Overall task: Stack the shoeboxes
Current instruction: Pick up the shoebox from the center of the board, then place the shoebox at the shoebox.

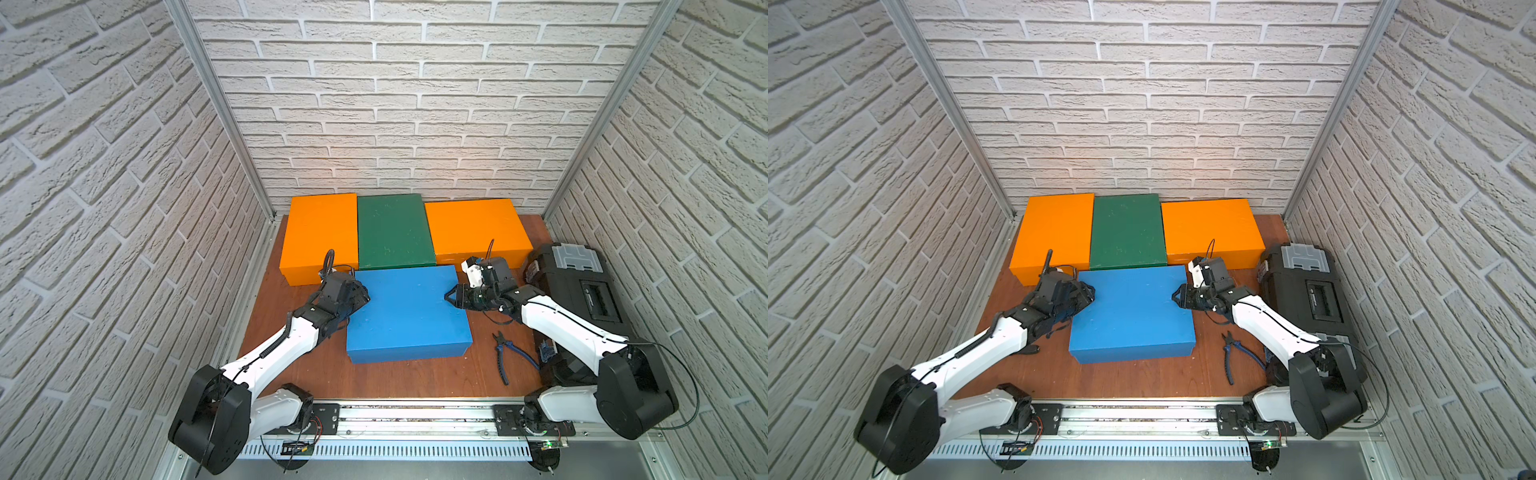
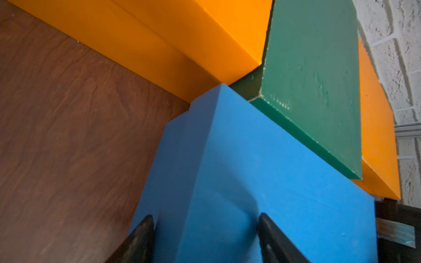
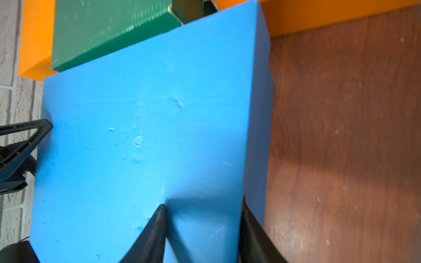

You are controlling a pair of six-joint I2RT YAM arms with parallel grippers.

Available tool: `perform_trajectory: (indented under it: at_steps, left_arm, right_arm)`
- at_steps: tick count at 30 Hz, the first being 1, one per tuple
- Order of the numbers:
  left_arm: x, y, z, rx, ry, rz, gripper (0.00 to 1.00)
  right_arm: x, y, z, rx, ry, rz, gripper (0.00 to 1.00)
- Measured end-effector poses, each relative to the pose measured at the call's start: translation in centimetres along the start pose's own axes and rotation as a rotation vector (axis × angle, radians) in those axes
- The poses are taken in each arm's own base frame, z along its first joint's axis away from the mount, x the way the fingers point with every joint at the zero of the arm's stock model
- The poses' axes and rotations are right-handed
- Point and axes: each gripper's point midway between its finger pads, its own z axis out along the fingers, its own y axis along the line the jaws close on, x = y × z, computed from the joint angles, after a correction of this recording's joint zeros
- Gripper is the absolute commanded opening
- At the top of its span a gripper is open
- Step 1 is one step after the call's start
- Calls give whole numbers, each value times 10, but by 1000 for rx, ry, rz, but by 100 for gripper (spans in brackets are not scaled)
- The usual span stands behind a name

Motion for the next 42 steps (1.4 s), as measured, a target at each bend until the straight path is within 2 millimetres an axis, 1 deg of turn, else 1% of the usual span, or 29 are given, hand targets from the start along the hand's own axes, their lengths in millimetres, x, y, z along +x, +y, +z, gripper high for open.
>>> perform_trajectory:
  at_steps: [4, 8, 13, 16, 22, 25, 33, 36, 39, 42]
  left_arm:
    - [9, 2, -15, -52, 26, 33, 69]
    - [16, 3, -30, -80, 49, 56, 69]
    - [18, -3, -44, -70, 45, 76, 68]
    - [15, -7, -52, -58, 32, 78, 67]
    - [-2, -21, -68, -33, -19, 88, 67]
    - [-12, -31, -78, -22, -43, 102, 67]
    - [-49, -62, -111, 21, -129, 133, 66]
    - [-68, -76, -124, 44, -180, 130, 63]
    - [-81, -82, -132, 58, -214, 127, 62]
    - [-91, -87, -137, 63, -235, 122, 62]
  right_arm:
    - [7, 9, -14, 18, 22, -18, 41]
    - [5, 22, -31, 29, 6, -48, 42]
    - [0, 31, -48, 37, -28, -70, 40]
    - [-6, 36, -55, 33, -50, -78, 40]
    - [-22, 49, -68, 14, -100, -94, 38]
    - [-31, 56, -77, 8, -126, -100, 37]
    - [-60, 82, -109, -19, -200, -142, 36]
    - [-74, 93, -121, -26, -229, -160, 34]
    - [-86, 103, -129, -35, -254, -177, 34]
    - [-96, 109, -133, -40, -269, -186, 33]
